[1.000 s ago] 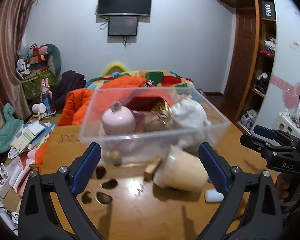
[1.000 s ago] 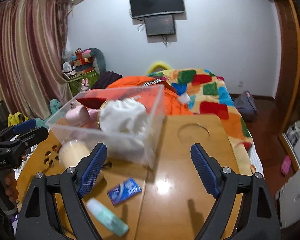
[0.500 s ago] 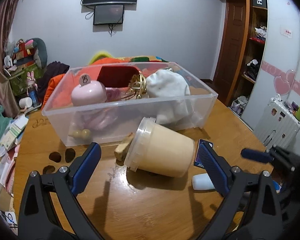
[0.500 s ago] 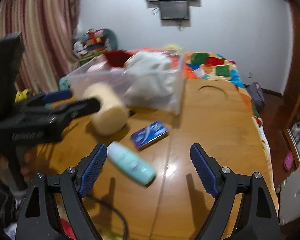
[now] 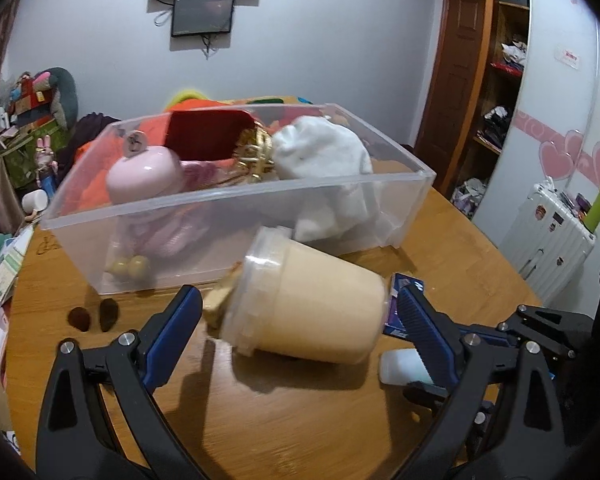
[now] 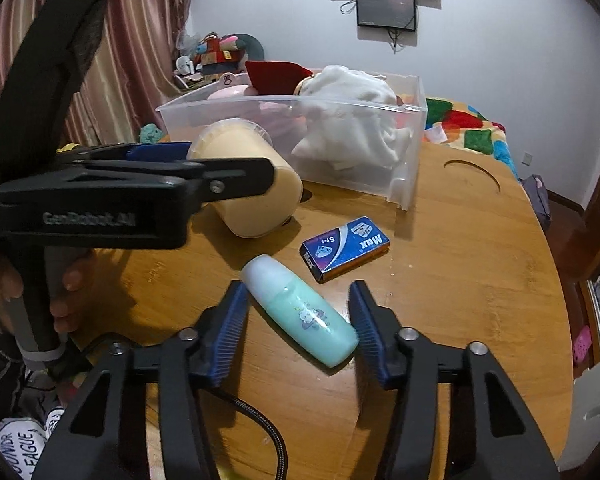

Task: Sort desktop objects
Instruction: 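Grasp the light-blue bottle with the right tool while the left tool approaches the cream jar, then lift the bottle with the right tool while the left tool grasps the cream jar, then carry the bottle and cream jar over the clear box with both tools, then open both tools to drop the bottle and jar into the box, then grasp the blue Max card box with the right tool while the left tool grasps the wooden stick, then lift and carry the card box and wooden stick over the clear box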

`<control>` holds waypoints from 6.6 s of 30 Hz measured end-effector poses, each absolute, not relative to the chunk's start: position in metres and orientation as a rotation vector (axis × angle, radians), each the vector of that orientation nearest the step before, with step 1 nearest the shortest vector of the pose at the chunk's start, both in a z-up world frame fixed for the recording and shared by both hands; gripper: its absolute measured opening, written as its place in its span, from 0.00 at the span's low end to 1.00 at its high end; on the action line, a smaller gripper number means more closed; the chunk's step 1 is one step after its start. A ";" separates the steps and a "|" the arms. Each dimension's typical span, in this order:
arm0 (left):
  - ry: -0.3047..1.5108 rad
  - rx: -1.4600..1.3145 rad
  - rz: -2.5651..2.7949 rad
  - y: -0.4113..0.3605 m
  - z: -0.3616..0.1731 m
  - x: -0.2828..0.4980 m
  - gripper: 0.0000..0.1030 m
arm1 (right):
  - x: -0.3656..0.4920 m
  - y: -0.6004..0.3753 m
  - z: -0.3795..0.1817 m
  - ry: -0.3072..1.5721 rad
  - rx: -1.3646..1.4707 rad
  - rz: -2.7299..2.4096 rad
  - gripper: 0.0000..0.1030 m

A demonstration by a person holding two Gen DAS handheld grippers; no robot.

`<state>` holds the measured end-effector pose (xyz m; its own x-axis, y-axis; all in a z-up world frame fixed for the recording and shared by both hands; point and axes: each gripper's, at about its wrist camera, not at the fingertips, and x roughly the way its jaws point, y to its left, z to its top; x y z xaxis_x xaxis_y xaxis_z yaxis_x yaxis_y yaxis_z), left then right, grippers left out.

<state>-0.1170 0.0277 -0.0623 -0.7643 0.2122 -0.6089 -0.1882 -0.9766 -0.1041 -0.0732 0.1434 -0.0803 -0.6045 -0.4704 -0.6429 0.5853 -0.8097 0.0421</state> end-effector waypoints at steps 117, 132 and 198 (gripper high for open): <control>-0.113 -0.748 2.932 -0.004 0.006 -0.156 0.73 | -0.195 0.107 0.003 0.288 0.753 -2.427 0.74; -0.037 -0.730 3.012 0.000 0.007 -0.095 0.88 | -0.142 0.146 0.003 0.087 0.781 -2.405 0.77; -0.107 -0.927 2.923 -0.013 -0.030 -0.081 0.09 | -0.092 0.132 -0.035 0.432 0.798 -2.290 0.46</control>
<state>-0.0814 -0.0131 -0.0295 -0.8150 0.0913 -0.5722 -0.0491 -0.9948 -0.0887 -0.0923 0.1317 -0.0346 -0.5920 -0.4821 -0.6459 0.6841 -0.7243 -0.0864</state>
